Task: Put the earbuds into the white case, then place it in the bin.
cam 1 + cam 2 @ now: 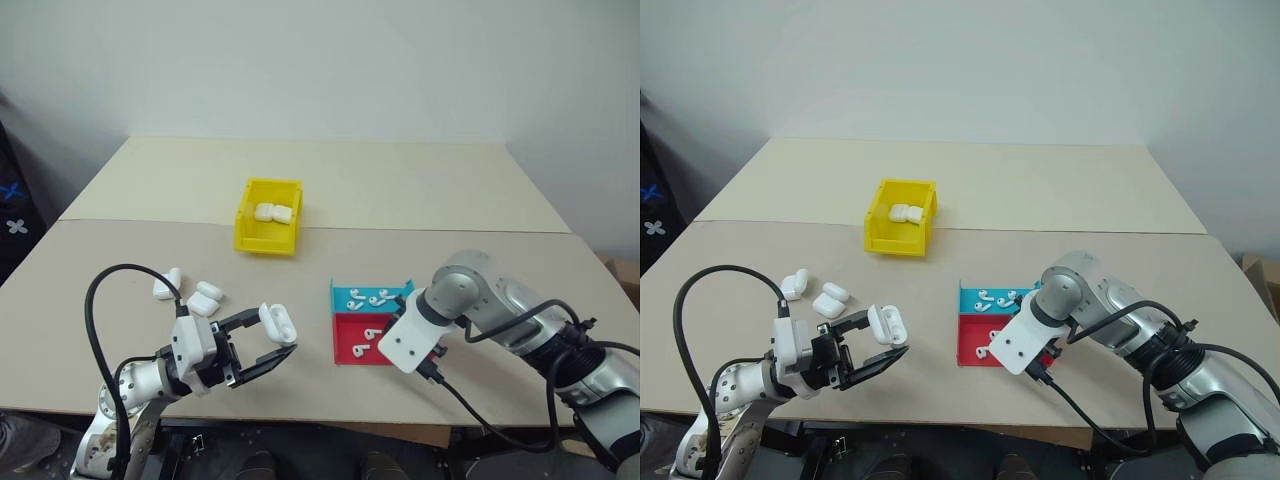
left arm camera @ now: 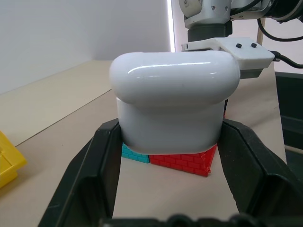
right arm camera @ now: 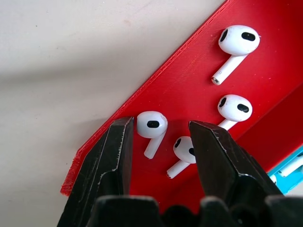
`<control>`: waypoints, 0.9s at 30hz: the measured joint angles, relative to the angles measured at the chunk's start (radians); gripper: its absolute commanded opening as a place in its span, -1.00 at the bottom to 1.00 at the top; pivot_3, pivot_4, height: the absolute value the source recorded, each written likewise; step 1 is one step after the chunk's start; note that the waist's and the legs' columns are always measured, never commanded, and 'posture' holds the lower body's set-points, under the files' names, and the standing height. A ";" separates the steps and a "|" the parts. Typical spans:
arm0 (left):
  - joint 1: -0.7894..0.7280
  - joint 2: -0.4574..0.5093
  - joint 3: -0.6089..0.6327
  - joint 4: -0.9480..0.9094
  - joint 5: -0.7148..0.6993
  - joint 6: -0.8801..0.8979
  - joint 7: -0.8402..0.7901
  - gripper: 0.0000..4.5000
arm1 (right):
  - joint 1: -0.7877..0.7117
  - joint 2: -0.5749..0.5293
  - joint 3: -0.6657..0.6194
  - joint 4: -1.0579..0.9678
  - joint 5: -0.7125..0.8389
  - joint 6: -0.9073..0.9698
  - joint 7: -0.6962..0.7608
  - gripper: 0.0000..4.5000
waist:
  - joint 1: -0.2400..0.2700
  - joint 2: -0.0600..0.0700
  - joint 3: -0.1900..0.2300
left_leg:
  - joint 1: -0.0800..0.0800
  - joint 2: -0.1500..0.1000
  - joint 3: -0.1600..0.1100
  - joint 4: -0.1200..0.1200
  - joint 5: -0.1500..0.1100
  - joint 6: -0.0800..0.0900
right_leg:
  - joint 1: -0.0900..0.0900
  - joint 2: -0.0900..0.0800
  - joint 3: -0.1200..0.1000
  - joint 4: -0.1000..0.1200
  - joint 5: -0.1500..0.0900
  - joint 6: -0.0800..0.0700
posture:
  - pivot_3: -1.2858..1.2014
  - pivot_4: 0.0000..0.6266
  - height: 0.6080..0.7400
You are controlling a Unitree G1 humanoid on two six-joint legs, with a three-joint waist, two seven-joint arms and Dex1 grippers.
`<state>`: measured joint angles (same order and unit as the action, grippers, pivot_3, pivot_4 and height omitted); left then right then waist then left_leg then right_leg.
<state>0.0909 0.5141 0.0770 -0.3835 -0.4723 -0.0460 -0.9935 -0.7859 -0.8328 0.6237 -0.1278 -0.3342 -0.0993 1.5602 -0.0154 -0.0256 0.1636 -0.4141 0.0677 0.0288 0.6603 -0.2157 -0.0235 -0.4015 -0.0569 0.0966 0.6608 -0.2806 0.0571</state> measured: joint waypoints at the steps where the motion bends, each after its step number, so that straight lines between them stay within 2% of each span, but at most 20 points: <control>1: 0.000 0.000 0.000 0.000 0.000 0.000 0.000 0.22 | 0.000 -0.001 0.000 0.000 -0.001 -0.002 0.000 -0.25 | 0.000 0.000 0.000 | 0.000 0.000 0.000 0.000 0.000 0.000 | 0.000 0.000 0.000 0.000 0.000 0.000 | 0.03 -0.52 1.00; 2: 0.000 0.001 0.000 0.000 0.000 0.000 0.000 0.22 | 0.000 -0.002 0.000 0.001 -0.002 -0.003 0.000 -0.39 | 0.000 0.000 0.000 | 0.000 0.000 0.000 0.000 0.000 0.000 | 0.000 0.000 0.000 0.000 0.000 0.000 | 0.03 -0.52 1.00; 27: 0.001 0.010 0.000 0.002 0.000 0.000 -0.001 0.22 | 0.006 -0.018 0.015 -0.009 -0.015 -0.002 0.001 -0.39 | 0.000 0.000 0.000 | 0.000 0.000 0.000 0.000 0.000 0.000 | 0.000 0.000 0.000 0.000 0.000 0.000 | 0.03 -0.52 1.00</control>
<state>0.0917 0.5245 0.0769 -0.3819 -0.4721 -0.0460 -0.9948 -0.7796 -0.8506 0.6384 -0.1366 -0.3487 -0.1016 1.5613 -0.0154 -0.0256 0.1636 -0.4141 0.0678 0.0288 0.6602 -0.2157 -0.0235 -0.4015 -0.0570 0.0966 0.6605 -0.2806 0.0570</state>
